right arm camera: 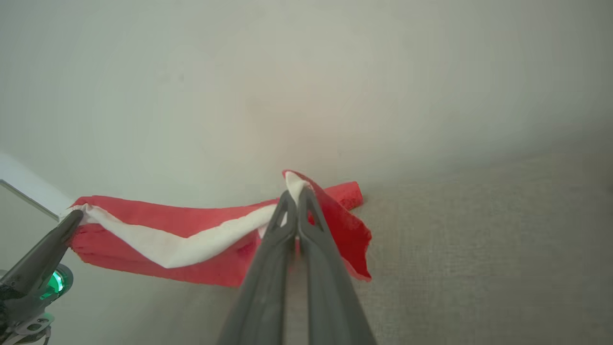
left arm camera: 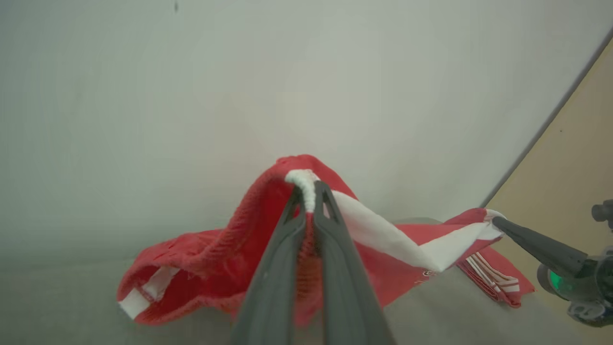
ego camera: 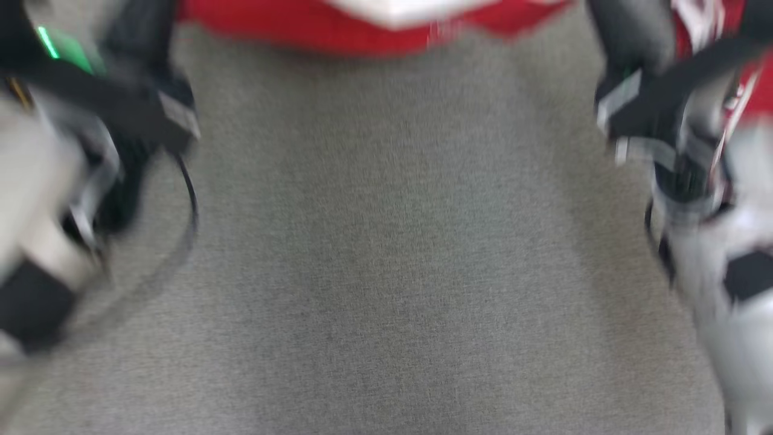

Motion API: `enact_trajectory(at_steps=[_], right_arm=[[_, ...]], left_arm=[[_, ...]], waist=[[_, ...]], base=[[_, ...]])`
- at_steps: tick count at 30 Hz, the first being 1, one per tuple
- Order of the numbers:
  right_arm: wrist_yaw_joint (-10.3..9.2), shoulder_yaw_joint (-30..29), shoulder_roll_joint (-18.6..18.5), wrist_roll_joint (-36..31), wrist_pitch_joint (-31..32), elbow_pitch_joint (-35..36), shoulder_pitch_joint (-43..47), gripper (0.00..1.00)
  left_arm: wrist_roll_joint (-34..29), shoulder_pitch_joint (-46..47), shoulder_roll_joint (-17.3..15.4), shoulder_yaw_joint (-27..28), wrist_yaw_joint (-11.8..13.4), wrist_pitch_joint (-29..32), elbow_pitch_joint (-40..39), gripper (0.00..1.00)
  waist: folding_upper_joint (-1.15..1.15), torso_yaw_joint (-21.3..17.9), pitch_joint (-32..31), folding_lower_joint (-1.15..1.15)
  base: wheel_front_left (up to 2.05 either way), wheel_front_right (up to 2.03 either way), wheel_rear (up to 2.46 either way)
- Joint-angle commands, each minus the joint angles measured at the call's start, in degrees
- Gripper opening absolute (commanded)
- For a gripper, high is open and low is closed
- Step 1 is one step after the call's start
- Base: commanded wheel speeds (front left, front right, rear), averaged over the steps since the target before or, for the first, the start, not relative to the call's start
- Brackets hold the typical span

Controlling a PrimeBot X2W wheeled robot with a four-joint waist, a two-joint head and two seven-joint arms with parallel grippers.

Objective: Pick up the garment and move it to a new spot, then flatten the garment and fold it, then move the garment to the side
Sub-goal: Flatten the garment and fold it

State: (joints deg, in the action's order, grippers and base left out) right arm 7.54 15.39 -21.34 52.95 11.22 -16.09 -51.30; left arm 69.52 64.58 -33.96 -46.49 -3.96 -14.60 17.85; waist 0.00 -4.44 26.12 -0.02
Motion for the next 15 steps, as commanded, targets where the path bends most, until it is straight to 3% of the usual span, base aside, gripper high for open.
enact_trajectory(at_steps=[1, 5, 9, 15], right_arm=[[-0.14, -0.17, -0.18, 0.09, 0.42, 0.74, 1.88, 0.0], [-0.15, -3.66, 0.39, 0.29, 1.39, 6.32, 14.52, 0.0], [-0.14, -6.78, 2.88, -0.25, 3.02, 10.33, 25.61, 0.0], [-0.14, -10.79, 6.53, -1.74, 4.28, 13.91, 38.35, 0.0]], left_arm=[[-0.11, -1.85, -0.48, -0.25, 0.16, -0.37, -0.84, 0.0], [-0.49, -12.97, -1.71, 0.55, 1.8, -0.62, -7.2, 0.0], [-2.26, -24.64, -0.82, 5.42, 3.74, -0.58, -12.08, 0.0], [-7.5, -39.7, 1.87, 8.69, 2.42, -0.6, -14.24, 0.0]], waist=[[0.0, 0.84, -4.96, 0.02], [0.0, 0.72, -7.71, 0.02], [0.0, 0.42, -9.65, 0.02], [0.0, 0.56, -12.19, 0.02]], base=[[0.0, 0.0, 0.0], [0.0, 0.0, 0.0], [0.0, 0.0, 0.0], [0.0, 0.0, 0.0]])
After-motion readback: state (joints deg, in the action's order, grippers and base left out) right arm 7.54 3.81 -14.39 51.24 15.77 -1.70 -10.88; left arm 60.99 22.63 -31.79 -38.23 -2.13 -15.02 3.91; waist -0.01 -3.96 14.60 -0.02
